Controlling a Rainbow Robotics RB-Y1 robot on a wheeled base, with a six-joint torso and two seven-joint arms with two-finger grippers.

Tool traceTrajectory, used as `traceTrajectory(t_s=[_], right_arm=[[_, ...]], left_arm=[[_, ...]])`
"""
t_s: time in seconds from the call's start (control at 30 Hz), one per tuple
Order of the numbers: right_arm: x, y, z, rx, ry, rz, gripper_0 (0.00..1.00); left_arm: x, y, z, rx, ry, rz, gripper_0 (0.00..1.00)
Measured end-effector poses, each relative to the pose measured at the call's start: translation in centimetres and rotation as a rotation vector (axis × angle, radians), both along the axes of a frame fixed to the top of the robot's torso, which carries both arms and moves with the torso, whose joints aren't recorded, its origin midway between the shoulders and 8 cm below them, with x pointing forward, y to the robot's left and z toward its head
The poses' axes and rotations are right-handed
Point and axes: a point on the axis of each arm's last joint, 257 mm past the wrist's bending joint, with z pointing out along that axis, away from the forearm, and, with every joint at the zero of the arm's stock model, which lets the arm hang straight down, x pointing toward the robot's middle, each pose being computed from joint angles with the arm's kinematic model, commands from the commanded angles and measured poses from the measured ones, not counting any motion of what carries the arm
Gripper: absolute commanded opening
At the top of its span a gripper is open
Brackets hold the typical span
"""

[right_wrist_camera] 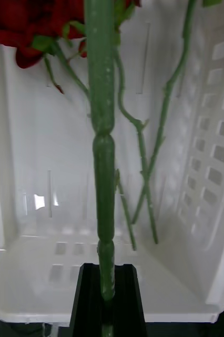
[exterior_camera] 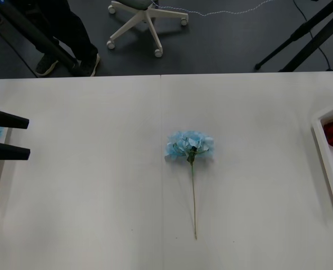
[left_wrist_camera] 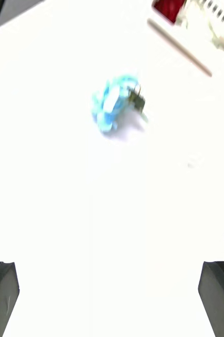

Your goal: Put the red flowers into the right box and the blue flowers into the left box

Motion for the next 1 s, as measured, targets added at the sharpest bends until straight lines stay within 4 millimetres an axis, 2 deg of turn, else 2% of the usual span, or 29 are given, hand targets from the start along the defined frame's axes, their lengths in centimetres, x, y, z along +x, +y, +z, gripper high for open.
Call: traceTrajectory(t_s=[0.23, 0.37, 0.63, 0.67, 0.8, 0.87, 1.0], right_arm=[[-0.2, -2.4, -1.6, -0.013, -0.011, -0.055, 0.0], [-0.5, -3.5, -2.5, -0.02, -0.01, -0.09, 0.0], [-0.2, -3.9, -5.2, -0.053, 0.014, -0.084, 0.0], [-0.1, -3.9, -5.4, -0.058, 0.015, -0.079, 0.14], [0.2, -3.7, -6.0, -0.074, 0.022, -0.062, 0.51], [0.4, -3.7, -6.0, -0.08, 0.02, -0.058, 0.61], [0.5, -3.6, -6.1, -0.082, 0.018, -0.055, 0.72]], left_arm=[[-0.3, 0.3, -0.1, 0.011, 0.008, -0.003, 1.0], [-0.6, 0.2, 0.7, 0.003, -0.007, -0.026, 1.0], [-1.5, 1.8, 2.4, 0.101, -0.131, -0.153, 1.0], [-1.6, 1.9, 2.5, 0.105, -0.141, -0.163, 1.0], [-1.6, 1.9, 2.7, 0.106, -0.147, -0.168, 1.0], [-1.6, 1.9, 2.7, 0.106, -0.147, -0.167, 1.0], [-1.2, 1.9, 3.0, 0.096, -0.151, -0.163, 1.0]])
